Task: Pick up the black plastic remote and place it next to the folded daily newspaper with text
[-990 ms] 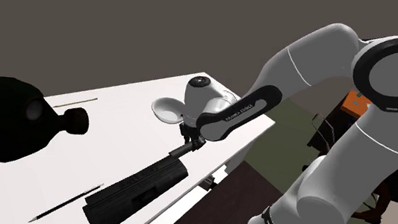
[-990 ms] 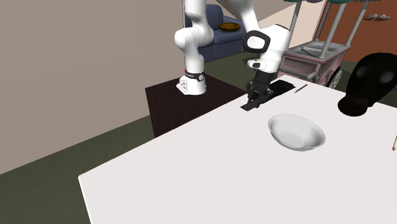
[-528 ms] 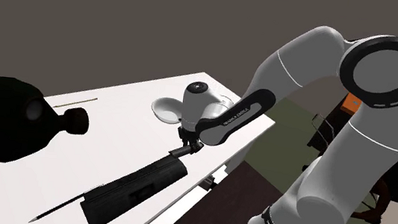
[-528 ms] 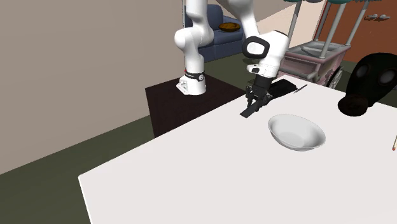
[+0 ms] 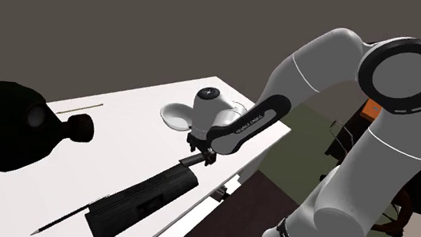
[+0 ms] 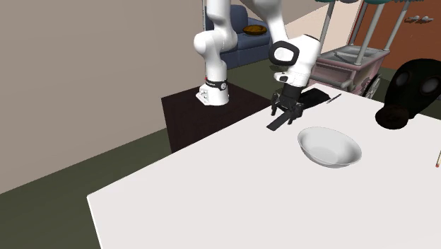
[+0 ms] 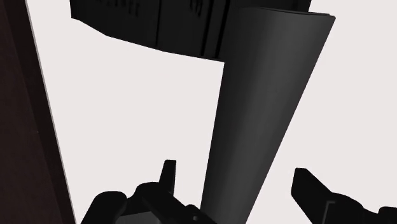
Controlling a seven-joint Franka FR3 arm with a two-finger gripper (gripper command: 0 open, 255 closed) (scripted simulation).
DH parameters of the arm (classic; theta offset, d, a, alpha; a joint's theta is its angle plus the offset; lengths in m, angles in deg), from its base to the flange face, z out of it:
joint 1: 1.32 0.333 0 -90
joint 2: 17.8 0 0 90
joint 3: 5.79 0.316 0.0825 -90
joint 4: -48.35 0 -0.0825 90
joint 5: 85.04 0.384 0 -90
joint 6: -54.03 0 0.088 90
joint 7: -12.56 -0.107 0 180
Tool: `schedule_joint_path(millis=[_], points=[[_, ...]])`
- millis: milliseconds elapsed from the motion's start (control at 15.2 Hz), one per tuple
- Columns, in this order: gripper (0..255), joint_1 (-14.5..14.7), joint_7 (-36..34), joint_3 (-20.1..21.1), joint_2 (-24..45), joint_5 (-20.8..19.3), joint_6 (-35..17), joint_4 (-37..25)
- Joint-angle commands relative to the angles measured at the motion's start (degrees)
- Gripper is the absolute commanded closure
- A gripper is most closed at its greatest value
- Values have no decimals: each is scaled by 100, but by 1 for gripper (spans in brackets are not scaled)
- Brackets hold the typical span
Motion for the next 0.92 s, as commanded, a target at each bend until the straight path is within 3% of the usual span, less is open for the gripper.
schedule_joint_path(millis=[0, 330, 858], points=[[0, 0, 0, 0, 2, 0, 0, 0], [0, 81, 350, 158, -678, 514, 745, -92], [0, 84, 350, 155, -678, 514, 745, -92]])
